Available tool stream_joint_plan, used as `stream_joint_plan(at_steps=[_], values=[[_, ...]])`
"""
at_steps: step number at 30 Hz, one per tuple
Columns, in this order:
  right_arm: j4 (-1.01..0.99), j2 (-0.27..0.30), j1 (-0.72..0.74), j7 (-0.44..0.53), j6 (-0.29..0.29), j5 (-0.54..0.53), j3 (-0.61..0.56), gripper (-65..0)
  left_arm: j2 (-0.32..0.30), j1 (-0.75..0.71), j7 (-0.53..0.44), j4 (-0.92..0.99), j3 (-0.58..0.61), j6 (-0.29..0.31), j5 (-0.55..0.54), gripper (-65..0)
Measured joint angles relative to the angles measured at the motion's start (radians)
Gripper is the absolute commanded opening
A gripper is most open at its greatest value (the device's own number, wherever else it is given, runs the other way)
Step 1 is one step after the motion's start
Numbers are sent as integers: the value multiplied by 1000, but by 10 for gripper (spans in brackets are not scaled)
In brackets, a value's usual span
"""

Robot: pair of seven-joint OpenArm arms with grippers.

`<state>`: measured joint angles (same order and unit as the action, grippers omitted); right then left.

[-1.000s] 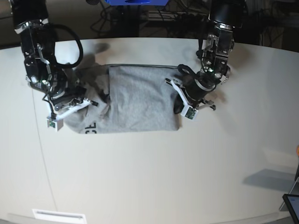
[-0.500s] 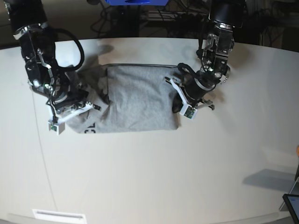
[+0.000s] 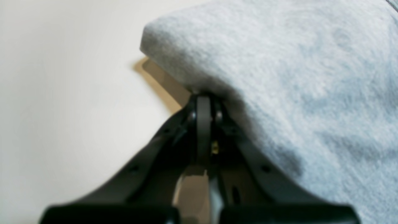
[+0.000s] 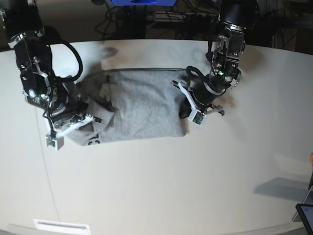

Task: Fold the T-shirt properly
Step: 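Press the folded ends down onto the shirt with both grippers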

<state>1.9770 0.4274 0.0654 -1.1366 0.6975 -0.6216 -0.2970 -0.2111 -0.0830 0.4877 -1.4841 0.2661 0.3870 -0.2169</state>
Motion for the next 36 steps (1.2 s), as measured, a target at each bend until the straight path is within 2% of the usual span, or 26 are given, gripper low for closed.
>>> stream_joint_plan(at_steps=[11, 20, 23, 32, 36], values=[[8, -2, 21, -24, 0, 1, 18, -649, 4, 28, -6, 32, 3, 6, -13, -650], [8, -5, 65, -25, 0, 1, -108, -649, 47, 45, 8, 41, 4, 1, 6, -650], [9, -34, 66, -25, 0, 8, -121, -649, 53, 47, 10, 43, 4, 0, 7, -650], [9, -43, 94, -29, 0, 1, -184, -649, 72, 80, 88, 43, 28, -15, 12, -650], [9, -84, 94, -63, 0, 11, -184, -649, 72, 84, 79, 43, 67, -21, 16, -650]])
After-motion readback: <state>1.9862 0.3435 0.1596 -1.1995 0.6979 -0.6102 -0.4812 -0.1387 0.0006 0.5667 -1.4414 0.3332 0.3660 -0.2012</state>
